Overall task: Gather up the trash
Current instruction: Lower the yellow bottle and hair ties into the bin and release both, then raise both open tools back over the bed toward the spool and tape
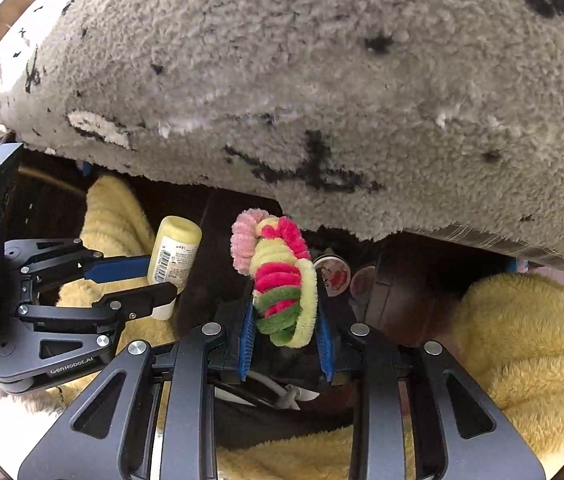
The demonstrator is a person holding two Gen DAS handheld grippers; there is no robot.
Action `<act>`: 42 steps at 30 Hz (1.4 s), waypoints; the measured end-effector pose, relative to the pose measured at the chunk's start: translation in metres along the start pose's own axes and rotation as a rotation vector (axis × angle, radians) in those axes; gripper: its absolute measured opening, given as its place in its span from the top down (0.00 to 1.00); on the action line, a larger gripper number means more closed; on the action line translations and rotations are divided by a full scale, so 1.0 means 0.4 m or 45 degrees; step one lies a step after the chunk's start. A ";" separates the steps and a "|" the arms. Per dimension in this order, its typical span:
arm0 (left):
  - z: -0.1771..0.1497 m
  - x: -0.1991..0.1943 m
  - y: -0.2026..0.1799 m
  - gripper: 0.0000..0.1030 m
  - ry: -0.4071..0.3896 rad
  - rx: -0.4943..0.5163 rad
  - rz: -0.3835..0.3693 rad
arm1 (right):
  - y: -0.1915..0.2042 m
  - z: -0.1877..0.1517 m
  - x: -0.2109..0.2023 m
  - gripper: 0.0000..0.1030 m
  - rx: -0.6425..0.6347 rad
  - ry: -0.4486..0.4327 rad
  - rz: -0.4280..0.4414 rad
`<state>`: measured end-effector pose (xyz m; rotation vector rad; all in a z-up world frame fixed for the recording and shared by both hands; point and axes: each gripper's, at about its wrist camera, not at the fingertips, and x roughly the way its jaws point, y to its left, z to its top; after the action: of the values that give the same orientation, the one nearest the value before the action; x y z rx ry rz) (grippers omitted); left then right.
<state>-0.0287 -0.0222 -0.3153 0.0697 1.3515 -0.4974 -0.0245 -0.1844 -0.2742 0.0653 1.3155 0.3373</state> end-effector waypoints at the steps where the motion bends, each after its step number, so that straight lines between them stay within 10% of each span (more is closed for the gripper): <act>1: 0.003 0.001 -0.004 0.71 0.001 0.002 -0.002 | -0.003 0.002 0.000 0.69 0.009 -0.004 -0.004; 16: 0.030 -0.075 -0.008 0.31 -0.076 0.013 0.094 | -0.031 0.012 -0.062 0.16 0.092 -0.122 -0.062; 27: 0.031 -0.204 -0.018 0.09 -0.213 0.016 0.156 | -0.026 0.024 -0.130 0.08 0.073 -0.205 -0.057; 42: 0.140 -0.462 -0.027 0.08 -0.557 0.081 0.247 | -0.052 0.156 -0.404 0.04 0.022 -0.575 -0.202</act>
<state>-0.0057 0.0056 -0.1254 0.1350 0.8904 -0.3650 0.0053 -0.2405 -0.1116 0.0473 0.8697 0.1619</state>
